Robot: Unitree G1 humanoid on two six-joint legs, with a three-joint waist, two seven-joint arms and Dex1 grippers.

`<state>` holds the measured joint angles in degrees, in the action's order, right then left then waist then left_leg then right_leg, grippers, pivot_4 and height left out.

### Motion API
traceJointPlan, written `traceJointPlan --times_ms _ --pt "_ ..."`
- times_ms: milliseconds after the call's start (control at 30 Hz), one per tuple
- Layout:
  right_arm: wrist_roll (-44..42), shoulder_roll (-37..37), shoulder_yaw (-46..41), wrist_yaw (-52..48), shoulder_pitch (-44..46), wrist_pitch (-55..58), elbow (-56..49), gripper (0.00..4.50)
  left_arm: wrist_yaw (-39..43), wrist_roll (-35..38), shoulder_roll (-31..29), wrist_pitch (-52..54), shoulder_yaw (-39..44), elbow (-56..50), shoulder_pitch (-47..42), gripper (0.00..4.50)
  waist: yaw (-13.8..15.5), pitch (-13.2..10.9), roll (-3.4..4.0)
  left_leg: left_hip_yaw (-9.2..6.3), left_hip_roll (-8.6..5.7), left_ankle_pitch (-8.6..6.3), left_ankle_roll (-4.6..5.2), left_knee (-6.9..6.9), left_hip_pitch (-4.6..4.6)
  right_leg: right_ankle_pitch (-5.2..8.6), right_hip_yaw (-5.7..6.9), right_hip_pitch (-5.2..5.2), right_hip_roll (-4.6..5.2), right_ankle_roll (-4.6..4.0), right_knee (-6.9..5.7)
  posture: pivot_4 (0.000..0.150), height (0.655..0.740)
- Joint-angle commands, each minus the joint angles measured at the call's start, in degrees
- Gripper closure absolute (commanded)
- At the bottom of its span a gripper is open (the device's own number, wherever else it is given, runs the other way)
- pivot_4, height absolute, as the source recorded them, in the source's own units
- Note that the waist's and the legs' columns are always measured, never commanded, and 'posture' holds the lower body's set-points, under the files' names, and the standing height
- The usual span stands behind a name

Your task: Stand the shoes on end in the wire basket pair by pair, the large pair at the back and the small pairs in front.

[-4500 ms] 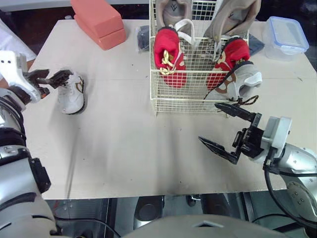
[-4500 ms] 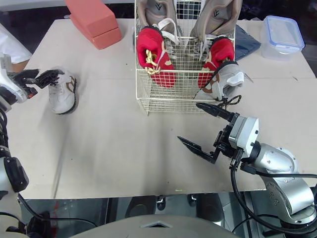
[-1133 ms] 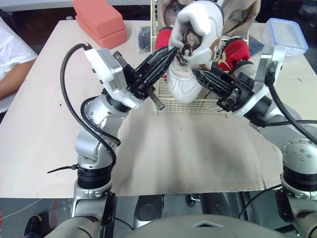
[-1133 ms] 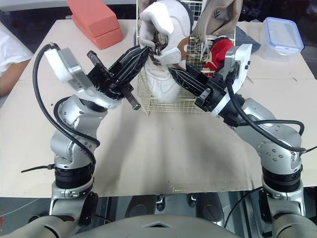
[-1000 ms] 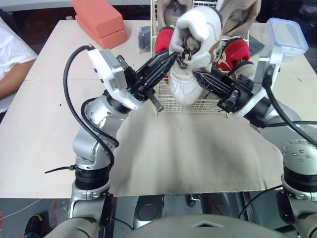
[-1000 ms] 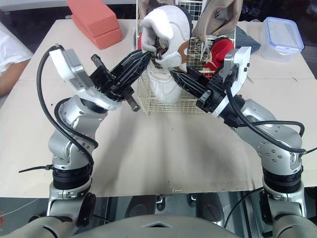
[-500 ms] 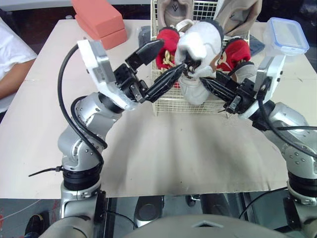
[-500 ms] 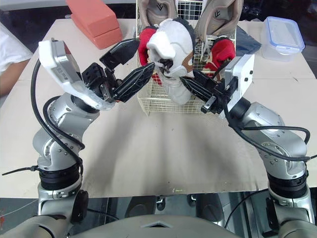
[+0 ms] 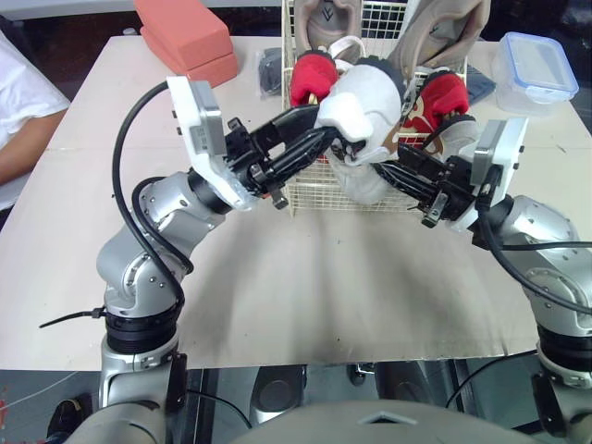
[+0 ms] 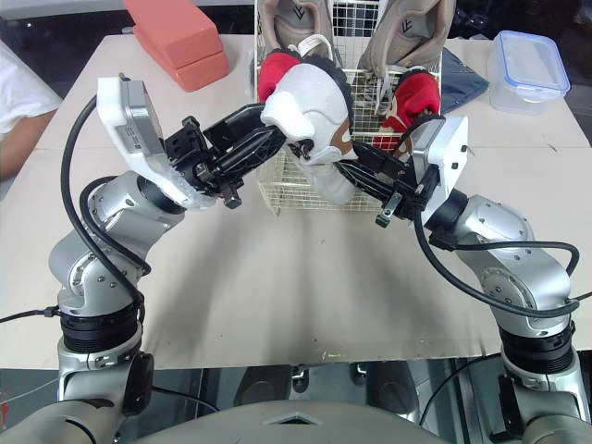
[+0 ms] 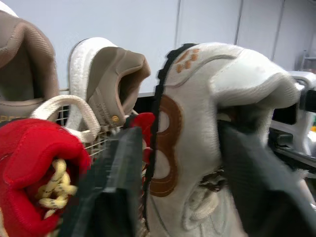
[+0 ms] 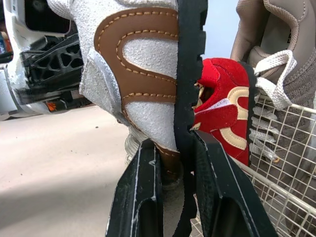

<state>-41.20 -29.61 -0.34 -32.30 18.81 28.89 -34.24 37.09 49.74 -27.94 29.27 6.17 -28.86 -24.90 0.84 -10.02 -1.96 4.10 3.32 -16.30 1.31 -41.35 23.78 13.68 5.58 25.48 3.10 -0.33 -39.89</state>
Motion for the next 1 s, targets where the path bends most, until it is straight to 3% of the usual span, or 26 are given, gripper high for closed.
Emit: traceJointPlan --times_ms 33,100,200,400,533,700,1000 --pt "-0.71 -0.58 -0.35 -1.25 -0.07 -0.15 -3.16 4.05 0.66 1.19 -0.45 -0.54 0.93 -2.26 -1.14 3.99 0.0 -0.01 0.01 0.0 0.0 0.0 0.0 0.0 0.0 0.0 -0.01 0.0 0.0 0.0 0.0 0.15 0.686" --pt "-1.42 -0.69 -0.96 -1.32 0.18 0.43 -2.83 4.05 0.65 1.25 -0.69 -0.06 0.91 -2.6 -0.86 4.48 -0.01 -0.01 0.01 0.0 0.0 0.0 0.0 0.0 0.0 0.0 0.0 0.0 0.0 0.0 0.0 0.15 0.686" --pt "-6.49 -0.08 -2.87 -2.54 0.15 1.23 -3.02 3.02 -0.74 1.4 -0.29 0.13 1.36 -3.32 -0.06 4.5 0.0 -0.02 0.03 0.0 0.0 0.0 0.0 0.0 0.0 0.0 0.0 0.0 0.0 0.0 0.0 0.15 0.686" --pt "-5.7 -0.73 -5.0 -2.37 -0.94 -0.81 -3.02 0.17 -6.85 -0.38 3.17 -2.62 2.84 -5.15 2.61 4.5 0.02 -0.02 0.04 0.0 0.01 0.0 0.01 0.0 0.01 0.0 -0.02 0.0 0.02 0.0 0.01 0.15 0.686" --pt "-5.91 -1.61 -7.16 -2.99 -3.66 -1.7 -3.58 0.05 -14.89 -8.62 10.19 -10.34 3.36 -6.2 5.54 4.5 0.08 -0.02 0.04 0.0 0.0 -0.01 0.01 0.01 0.0 0.0 -0.01 -0.01 0.03 -0.01 0.01 0.15 0.686" --pt "-5.96 -1.7 -8.65 -1.9 -6.8 -1.88 -4.91 0.05 -21.42 -18.9 14.15 -14.23 0.75 -7.69 9.86 4.5 0.07 -0.02 0.04 -0.01 0.0 -0.06 0.1 0.01 0.0 -0.01 -0.01 -0.02 0.04 -0.01 0.01 0.15 0.686" --pt "-5.57 -0.1 -8.51 -3.43 -8.82 -4.59 -4.89 0.05 -22.79 -26.65 16.69 -17.87 -4.18 -6.36 15.25 4.5 0.17 -0.02 0.04 -0.01 0.0 -0.15 0.25 0.01 -0.01 0.01 0.01 -0.01 0.02 0.01 0.0 0.15 0.686"
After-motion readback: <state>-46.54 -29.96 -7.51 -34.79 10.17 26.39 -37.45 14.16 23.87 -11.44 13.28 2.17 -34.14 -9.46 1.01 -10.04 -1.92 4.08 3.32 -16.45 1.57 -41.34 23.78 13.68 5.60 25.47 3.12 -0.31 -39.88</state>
